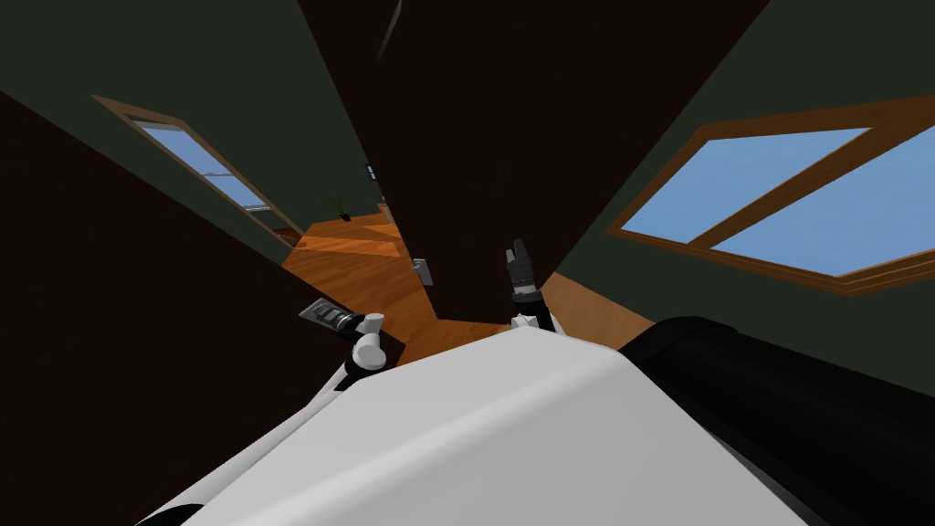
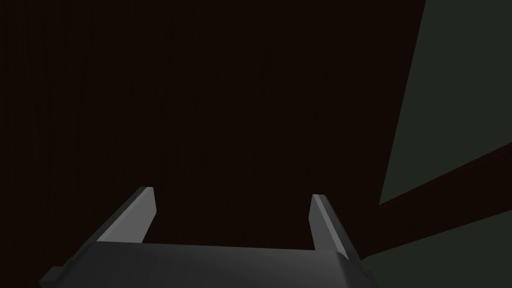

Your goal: Push the door open

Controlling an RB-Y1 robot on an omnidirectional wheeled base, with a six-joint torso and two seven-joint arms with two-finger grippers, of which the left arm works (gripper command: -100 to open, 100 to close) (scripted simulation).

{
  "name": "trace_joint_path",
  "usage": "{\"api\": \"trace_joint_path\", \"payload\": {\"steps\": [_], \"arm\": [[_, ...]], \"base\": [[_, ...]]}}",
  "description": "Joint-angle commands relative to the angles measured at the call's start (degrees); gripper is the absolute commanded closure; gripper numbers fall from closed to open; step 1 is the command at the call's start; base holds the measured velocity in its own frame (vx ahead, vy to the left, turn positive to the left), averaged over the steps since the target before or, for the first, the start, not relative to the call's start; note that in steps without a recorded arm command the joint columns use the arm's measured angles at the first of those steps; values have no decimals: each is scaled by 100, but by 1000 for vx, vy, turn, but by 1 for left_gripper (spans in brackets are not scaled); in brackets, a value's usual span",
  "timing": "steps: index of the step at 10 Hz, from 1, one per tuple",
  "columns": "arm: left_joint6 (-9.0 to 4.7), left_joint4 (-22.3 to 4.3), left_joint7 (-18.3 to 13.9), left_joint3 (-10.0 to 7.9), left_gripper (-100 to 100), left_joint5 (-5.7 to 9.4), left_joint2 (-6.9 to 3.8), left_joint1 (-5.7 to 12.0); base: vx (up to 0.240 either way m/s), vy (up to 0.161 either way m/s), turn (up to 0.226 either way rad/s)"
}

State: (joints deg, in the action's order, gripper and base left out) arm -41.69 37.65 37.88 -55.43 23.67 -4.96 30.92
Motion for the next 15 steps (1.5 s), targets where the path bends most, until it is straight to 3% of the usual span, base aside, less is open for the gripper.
{"api": "trace_joint_path", "payload": {"steps": [1, 2, 4, 5, 6, 9, 12, 13, 14, 15], "arm": [[-131, 74, 118, -199, 100, 64, -58, -25], [-186, 83, 221, -360, 100, 124, -65, -11], [-186, 83, 221, -360, 100, 124, -65, -11], [-241, 91, 323, -518, 100, 182, -71, 2], [-241, -156, 323, -518, 100, 182, -71, 2], [-241, 91, 323, -518, 100, 182, -71, 2], [-390, 113, 597, -946, 100, 340, -85, 38], [-390, 113, 597, -946, 100, 340, -85, 38], [-476, 126, 757, -1196, 100, 433, -92, 59], [-476, 126, 757, -1196, 100, 433, -92, 59]], "base": [[25, 24, -133], [37, 66, -197], [19, 46, -45], [24, 27, -112], [31, 50, -64], [1, 5, -2], [38, 65, -173], [44, 61, -41], [50, 77, -201], [39, 85, -115]]}}
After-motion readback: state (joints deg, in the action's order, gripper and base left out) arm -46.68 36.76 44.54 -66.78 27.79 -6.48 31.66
